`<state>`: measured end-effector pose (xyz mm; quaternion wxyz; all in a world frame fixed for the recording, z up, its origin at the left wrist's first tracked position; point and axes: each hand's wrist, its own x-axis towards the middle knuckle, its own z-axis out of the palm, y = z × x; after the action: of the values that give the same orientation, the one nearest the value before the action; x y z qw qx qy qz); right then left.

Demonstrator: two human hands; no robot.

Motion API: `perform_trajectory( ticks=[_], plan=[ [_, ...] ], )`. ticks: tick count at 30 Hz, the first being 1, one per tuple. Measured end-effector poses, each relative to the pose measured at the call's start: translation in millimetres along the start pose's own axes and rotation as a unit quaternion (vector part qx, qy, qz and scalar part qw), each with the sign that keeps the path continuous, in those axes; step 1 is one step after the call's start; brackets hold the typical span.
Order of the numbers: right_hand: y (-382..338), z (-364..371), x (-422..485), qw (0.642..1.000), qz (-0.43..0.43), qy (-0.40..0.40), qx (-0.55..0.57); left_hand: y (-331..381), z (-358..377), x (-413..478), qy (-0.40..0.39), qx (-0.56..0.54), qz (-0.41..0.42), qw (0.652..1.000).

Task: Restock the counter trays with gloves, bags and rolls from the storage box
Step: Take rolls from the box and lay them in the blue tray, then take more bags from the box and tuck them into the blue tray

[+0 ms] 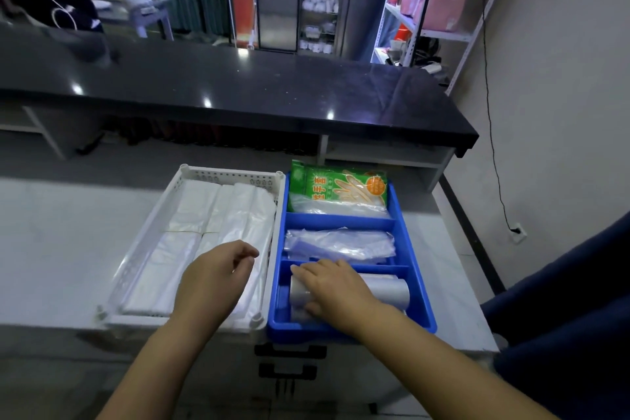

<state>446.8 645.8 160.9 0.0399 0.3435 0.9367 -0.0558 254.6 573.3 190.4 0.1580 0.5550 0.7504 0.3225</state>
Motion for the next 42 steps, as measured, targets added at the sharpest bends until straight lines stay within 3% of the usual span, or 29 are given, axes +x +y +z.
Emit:
perform_trajectory(
  ticks=[7, 11, 16, 23, 26, 34, 42],
  plan=[
    [-25.9, -11.4, -10.4, 0.987, -0.114, 0.113, 0.013, -10.5, -22.1, -57.8, 0.078, 0.035, -0.067, 0.994],
    [-67.7, -13.0, -3.8, 0.972, -0.195, 0.128, 0.026, -36.7, -48.8, -105.6, 0.106, 0.084, -0.127, 0.983],
    [-138.7, -10.0, 15.5, 0.962, -0.258, 0.094, -0.015, -89.9, -100.0, -175.8, 0.168, 0.145, -0.237, 0.946],
    [-245.3, 4.2, 31.3, 0.932, -0.354, 0.064, -0.031, -167.4, -153.3, -269.9, 0.218, 0.089, -0.352, 0.906],
    [-298.1, 20.9, 45.9, 0.921, -0.387, 0.034, -0.029, -205.2, -176.2, -306.3, 0.229, 0.113, -0.383, 0.888],
    [-460.0, 92.2, 87.0, 0.912, -0.403, -0.074, -0.029, -330.8, -236.3, -393.6, 0.198, 0.08, -0.463, 0.86],
    [-534.0, 161.3, 111.9, 0.915, -0.362, -0.178, -0.031, -403.1, -257.3, -441.6, 0.179, 0.029, -0.501, 0.846]
  ],
)
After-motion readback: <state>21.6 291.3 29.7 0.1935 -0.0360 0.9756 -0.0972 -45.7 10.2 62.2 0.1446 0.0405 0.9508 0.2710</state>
